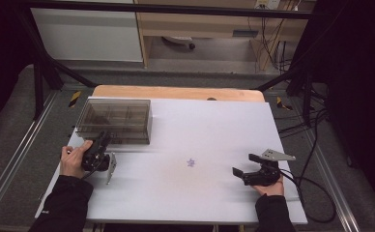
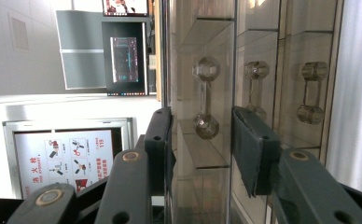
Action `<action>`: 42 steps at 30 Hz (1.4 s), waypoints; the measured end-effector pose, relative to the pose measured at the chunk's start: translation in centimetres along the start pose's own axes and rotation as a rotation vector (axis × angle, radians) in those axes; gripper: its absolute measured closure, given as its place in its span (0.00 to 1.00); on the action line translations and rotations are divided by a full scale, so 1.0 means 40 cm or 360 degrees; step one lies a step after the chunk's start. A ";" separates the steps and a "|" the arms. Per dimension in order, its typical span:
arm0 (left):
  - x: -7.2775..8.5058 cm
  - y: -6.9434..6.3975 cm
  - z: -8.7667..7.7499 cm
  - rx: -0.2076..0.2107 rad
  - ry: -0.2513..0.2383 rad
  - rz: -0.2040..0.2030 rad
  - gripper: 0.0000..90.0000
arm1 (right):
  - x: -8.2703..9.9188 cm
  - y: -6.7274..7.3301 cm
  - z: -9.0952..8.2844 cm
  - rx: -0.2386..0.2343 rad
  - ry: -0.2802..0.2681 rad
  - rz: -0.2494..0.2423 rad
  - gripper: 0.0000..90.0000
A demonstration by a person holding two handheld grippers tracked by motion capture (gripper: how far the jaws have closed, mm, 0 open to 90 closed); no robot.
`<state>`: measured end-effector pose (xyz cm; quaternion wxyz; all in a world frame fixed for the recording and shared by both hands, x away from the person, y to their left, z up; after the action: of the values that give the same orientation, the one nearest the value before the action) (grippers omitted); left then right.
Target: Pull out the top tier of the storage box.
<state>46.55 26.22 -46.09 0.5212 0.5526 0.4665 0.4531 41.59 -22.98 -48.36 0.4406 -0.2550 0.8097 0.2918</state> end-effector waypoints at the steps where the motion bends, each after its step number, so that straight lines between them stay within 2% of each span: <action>1: 0.000 0.000 0.000 0.0000 0.0000 0.0000 0.67 | 0.000 0.000 0.000 0.0000 0.0000 0.0000 0.01; 42: -0.005 0.001 -0.030 0.0018 0.0001 -0.0003 0.67 | 0.002 0.000 0.001 -0.0003 0.0009 -0.0007 0.01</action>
<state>45.34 26.21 -46.01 0.5183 0.5549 0.4699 0.4501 41.58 -22.97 -48.45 0.4387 -0.2580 0.8102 0.2908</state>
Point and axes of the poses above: each handheld gripper's, and its own axes: z roughly forward along the jaws, x roughly out of its underside, y roughly to its left, the point moved 7 cm from there along z, roughly forward along the jaws, and after that the axes turned 4 degrees about -x, right-handed, at the moved point
